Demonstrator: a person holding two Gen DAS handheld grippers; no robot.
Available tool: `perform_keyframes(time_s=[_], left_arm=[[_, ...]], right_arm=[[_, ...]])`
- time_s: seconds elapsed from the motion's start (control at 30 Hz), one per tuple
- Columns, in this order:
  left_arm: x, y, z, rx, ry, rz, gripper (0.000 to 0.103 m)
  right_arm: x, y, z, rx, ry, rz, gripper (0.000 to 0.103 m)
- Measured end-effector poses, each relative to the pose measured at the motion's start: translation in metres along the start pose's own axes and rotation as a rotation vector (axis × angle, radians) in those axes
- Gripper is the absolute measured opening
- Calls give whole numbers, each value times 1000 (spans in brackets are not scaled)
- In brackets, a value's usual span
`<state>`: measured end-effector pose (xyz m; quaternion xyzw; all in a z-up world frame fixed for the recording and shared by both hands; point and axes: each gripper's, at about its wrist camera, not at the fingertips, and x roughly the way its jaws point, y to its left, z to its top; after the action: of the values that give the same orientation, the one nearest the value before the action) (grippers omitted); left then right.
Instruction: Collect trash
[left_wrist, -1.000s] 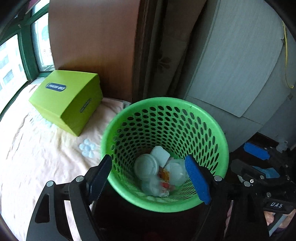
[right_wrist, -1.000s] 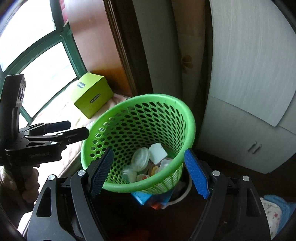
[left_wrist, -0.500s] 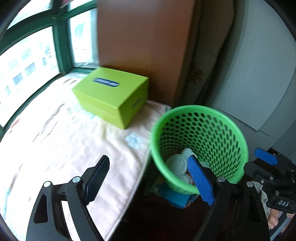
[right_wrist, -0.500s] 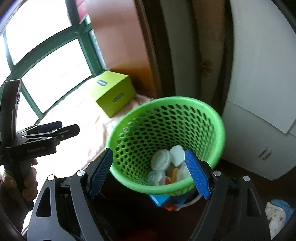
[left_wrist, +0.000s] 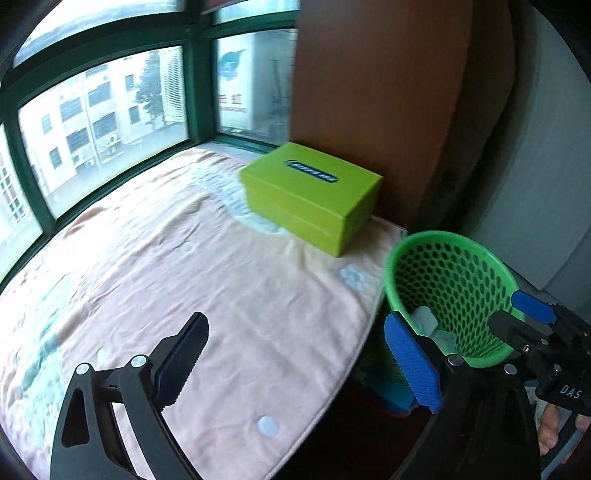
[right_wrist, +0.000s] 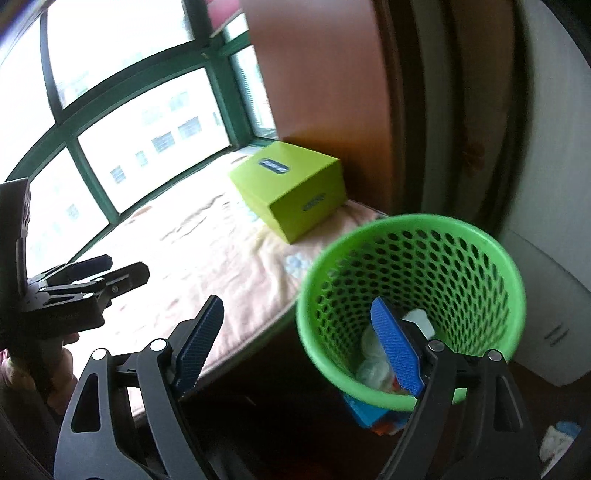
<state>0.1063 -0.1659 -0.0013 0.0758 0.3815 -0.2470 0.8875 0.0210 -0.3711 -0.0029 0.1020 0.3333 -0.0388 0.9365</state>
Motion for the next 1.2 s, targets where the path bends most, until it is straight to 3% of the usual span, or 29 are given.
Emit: perform_keyframes(time_s=[0.4,0.7,1.2], left_arm=[[-28,70,-22,-124,-15,121,94],[-48,110,-36,-197,-32,208,94],[-63,134,-55,-259,-49,292,95]], right_arm=[[21,58,7,-71,2,69,84],[31,87,8,-52,-2,130,86],[34,112,0,-98,-6,106,90]])
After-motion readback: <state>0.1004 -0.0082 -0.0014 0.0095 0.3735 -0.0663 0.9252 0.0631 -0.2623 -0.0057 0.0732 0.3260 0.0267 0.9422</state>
